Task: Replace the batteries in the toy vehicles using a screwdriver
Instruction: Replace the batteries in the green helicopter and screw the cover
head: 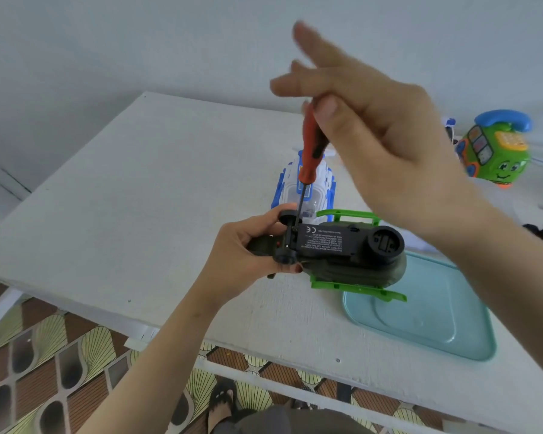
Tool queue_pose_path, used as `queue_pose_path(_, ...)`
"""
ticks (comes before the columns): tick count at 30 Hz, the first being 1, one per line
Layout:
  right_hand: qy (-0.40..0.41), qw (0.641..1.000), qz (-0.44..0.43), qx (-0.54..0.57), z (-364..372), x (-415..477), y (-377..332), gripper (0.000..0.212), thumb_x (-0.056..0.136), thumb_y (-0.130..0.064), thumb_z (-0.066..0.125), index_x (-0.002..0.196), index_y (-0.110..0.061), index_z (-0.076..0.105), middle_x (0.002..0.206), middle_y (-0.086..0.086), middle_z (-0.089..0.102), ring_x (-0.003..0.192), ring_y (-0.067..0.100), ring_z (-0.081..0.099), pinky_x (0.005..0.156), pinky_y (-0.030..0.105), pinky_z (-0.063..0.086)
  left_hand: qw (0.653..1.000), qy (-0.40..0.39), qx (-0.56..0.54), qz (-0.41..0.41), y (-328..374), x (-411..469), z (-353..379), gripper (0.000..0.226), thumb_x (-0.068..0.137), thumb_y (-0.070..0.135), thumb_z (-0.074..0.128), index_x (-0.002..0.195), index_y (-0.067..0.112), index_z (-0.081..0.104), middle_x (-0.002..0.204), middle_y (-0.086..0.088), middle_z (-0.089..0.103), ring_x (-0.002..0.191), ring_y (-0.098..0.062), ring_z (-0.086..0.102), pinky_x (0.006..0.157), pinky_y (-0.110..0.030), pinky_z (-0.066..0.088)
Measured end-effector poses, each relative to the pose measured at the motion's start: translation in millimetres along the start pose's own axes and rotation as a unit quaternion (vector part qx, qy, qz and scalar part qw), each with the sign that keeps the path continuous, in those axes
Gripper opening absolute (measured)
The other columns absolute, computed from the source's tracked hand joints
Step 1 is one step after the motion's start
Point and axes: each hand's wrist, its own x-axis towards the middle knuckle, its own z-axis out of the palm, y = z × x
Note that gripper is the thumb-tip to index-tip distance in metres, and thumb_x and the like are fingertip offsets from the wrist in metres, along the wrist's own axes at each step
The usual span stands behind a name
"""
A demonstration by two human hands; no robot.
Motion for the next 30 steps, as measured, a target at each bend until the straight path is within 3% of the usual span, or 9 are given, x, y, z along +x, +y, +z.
queue_pose_path(3,-0.042,0.986,0.062,0.148,-4,3,-5,0.035,0.096,0.003,0.045,0.13,-0.004,0.046,0.099,0.031,0.066,0.082,0.051,0.058,0.074,0.053,0.052,1.0,-0.006,0.001,0.007,2,0,1,0.069,0.067,-0.003,0.079,0.128,0.02,0.056,0.095,0.0,0.074,0.071,-0.007,0.06,0.052,-0.019,0.048)
queue_pose_path(7,0.066,0.989,0.068,0.116,1,0,-5,0.024,0.081,-0.012,0.074,0.104,-0.014,0.068,0.076,0.004,0.064,0.057,0.027,0.061,0.056,0.039,0.054,1.0,-0.006,0.009,0.005,1,0,0,0.07,0.067,-0.005,0.079,0.13,0.015,0.056,0.097,0.001,0.074,0.072,-0.005,0.062,0.053,-0.019,0.049)
queue_pose_path(10,0.114,0.993,0.042,-0.001,4,-1,-2,0.012,0.088,-0.023,0.068,0.1,-0.02,0.068,0.075,-0.003,0.053,0.075,0.004,0.06,0.063,0.022,0.053,1.0,-0.007,0.012,0.003,-1,-1,-1,0.071,0.068,-0.008,0.079,0.132,0.013,0.056,0.099,-0.003,0.074,0.075,-0.006,0.062,0.055,-0.021,0.051)
queue_pose_path(13,0.049,0.995,0.055,0.063,0,-1,2,0.024,0.099,-0.011,0.043,0.117,-0.014,0.059,0.094,0.03,0.064,0.111,0.017,0.059,0.089,0.025,0.051,1.0,-0.009,0.007,0.008,0,-1,-1,0.071,0.067,-0.008,0.079,0.13,0.016,0.056,0.097,-0.001,0.074,0.073,-0.006,0.061,0.054,-0.022,0.051)
queue_pose_path(17,-0.016,0.964,0.113,0.242,-5,2,-4,0.035,0.093,0.003,0.051,0.127,-0.004,0.054,0.106,0.02,0.068,0.091,0.054,0.052,0.084,0.043,0.056,1.0,-0.011,0.006,0.011,1,-1,-1,0.07,0.068,-0.007,0.078,0.128,0.019,0.057,0.097,0.0,0.075,0.072,-0.007,0.061,0.054,-0.022,0.052)
queue_pose_path(20,0.033,0.981,0.092,0.166,-2,0,-6,0.031,0.081,-0.008,0.071,0.112,-0.01,0.068,0.082,0.007,0.064,0.068,0.031,0.059,0.066,0.038,0.059,1.0,-0.006,0.009,0.008,0,0,-1,0.07,0.068,-0.009,0.078,0.128,0.019,0.057,0.099,0.0,0.074,0.074,-0.007,0.062,0.055,-0.023,0.053)
queue_pose_path(24,0.077,0.995,0.001,-0.065,2,0,0,0.021,0.091,-0.024,0.063,0.108,-0.013,0.069,0.077,-0.004,0.057,0.091,0.014,0.059,0.078,0.034,0.053,1.0,-0.007,0.008,0.005,-1,0,-2,0.069,0.068,-0.007,0.078,0.13,0.015,0.056,0.1,-0.001,0.074,0.074,-0.007,0.063,0.055,-0.022,0.052)
queue_pose_path(27,-0.007,0.998,0.035,0.055,-2,4,1,0.029,0.098,-0.001,0.041,0.123,0.0,0.055,0.078,0.027,0.064,0.115,0.027,0.058,0.091,0.024,0.047,1.0,-0.016,0.012,0.011,0,-1,-1,0.069,0.069,-0.007,0.078,0.131,0.014,0.055,0.1,-0.002,0.074,0.074,-0.007,0.063,0.055,-0.021,0.052)
queue_pose_path(30,-0.032,0.985,0.076,0.151,-6,5,-8,0.038,0.093,0.004,0.052,0.13,-0.001,0.047,0.089,0.018,0.065,0.07,0.035,0.059,0.068,0.032,0.055,1.0,-0.014,0.011,0.01,0,-1,-2,0.07,0.069,-0.009,0.078,0.131,0.015,0.055,0.099,-0.003,0.074,0.073,-0.007,0.062,0.055,-0.021,0.052)
